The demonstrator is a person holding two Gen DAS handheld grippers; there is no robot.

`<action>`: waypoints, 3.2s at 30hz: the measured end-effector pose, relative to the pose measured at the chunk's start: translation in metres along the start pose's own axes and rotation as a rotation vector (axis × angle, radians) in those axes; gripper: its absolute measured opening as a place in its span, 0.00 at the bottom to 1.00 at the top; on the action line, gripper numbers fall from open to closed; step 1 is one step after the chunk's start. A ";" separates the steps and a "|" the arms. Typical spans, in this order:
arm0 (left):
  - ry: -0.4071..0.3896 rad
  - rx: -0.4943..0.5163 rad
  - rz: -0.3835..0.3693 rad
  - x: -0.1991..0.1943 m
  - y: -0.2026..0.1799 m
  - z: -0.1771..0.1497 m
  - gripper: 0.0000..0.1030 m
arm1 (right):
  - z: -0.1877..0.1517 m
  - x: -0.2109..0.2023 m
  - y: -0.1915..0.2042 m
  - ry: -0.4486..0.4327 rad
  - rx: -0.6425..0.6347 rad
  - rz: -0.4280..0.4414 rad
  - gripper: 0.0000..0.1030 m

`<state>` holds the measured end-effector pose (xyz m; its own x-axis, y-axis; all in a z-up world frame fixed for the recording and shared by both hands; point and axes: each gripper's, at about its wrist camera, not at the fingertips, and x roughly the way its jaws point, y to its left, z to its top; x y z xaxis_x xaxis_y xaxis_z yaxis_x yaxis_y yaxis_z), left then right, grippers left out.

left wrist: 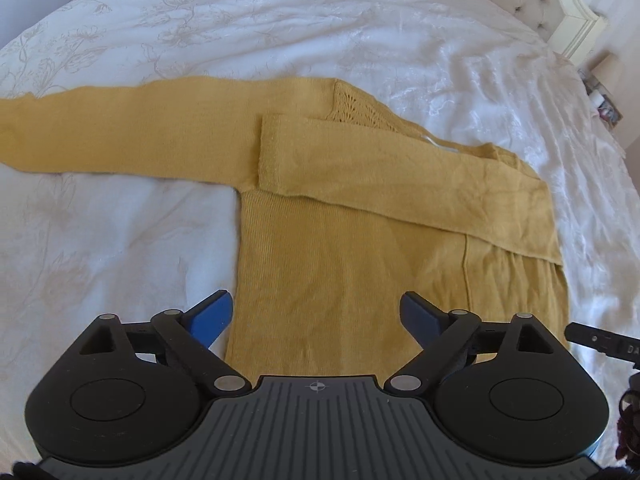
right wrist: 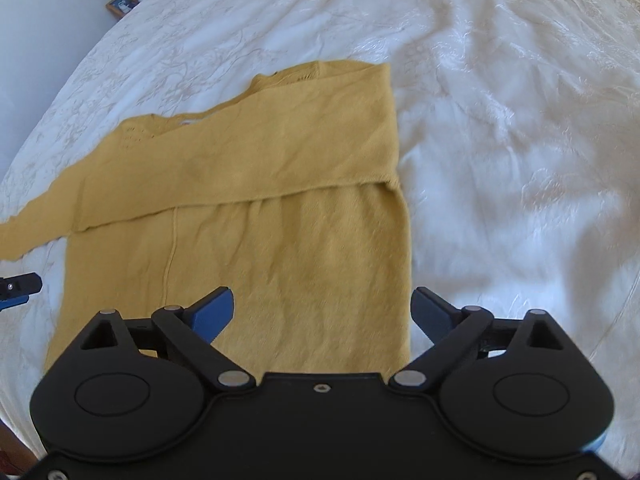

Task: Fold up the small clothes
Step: 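Move the left gripper to the other sleeve cuff, then grasp the cuff with the left gripper and fold the sleeve across the body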

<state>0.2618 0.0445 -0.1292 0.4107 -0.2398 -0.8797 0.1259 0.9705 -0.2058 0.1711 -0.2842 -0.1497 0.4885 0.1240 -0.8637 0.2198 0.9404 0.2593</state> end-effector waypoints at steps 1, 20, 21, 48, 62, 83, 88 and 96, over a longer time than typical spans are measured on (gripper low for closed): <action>0.005 0.000 0.003 -0.003 -0.001 -0.007 0.89 | -0.007 -0.002 0.004 0.009 -0.013 0.010 0.97; -0.008 -0.115 -0.002 -0.041 -0.031 -0.079 1.00 | -0.064 -0.037 0.025 0.037 -0.110 0.140 1.00; -0.011 -0.125 -0.003 -0.043 -0.030 -0.079 1.00 | -0.065 -0.038 0.025 0.034 -0.107 0.144 1.00; -0.279 -0.194 0.171 -0.080 0.189 0.049 0.96 | -0.030 -0.044 0.148 -0.090 -0.088 0.135 1.00; -0.206 -0.029 0.333 -0.044 0.313 0.134 0.76 | -0.010 -0.027 0.238 -0.083 -0.088 0.126 1.00; -0.026 -0.030 0.227 0.007 0.370 0.148 0.12 | -0.008 -0.010 0.262 -0.009 -0.116 0.099 0.99; -0.039 -0.074 0.201 -0.003 0.360 0.147 0.08 | -0.010 -0.010 0.262 -0.005 -0.127 0.115 1.00; -0.143 -0.079 0.029 -0.049 0.298 0.162 0.08 | -0.017 -0.014 0.242 -0.007 -0.090 0.147 0.99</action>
<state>0.4258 0.3416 -0.0777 0.5382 -0.2077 -0.8168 0.0428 0.9746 -0.2197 0.2033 -0.0533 -0.0824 0.5155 0.2609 -0.8162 0.0687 0.9369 0.3428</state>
